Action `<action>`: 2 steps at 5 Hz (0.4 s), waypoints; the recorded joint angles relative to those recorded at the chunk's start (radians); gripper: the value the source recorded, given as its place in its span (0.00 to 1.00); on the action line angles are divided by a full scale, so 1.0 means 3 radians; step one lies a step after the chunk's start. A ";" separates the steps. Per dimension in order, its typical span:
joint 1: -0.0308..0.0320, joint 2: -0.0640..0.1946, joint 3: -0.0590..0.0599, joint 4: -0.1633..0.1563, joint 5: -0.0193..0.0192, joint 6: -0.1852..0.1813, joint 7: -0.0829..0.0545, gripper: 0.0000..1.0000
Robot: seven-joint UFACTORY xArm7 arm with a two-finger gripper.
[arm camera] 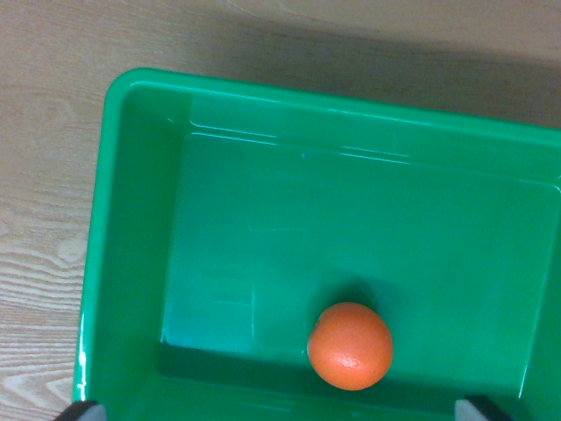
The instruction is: Pick fruit
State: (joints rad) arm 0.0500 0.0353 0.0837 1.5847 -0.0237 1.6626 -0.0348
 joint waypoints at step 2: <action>-0.0006 0.0011 -0.0005 -0.0046 -0.0002 -0.0045 0.0007 0.00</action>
State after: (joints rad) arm 0.0482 0.0387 0.0820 1.5708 -0.0242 1.6490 -0.0328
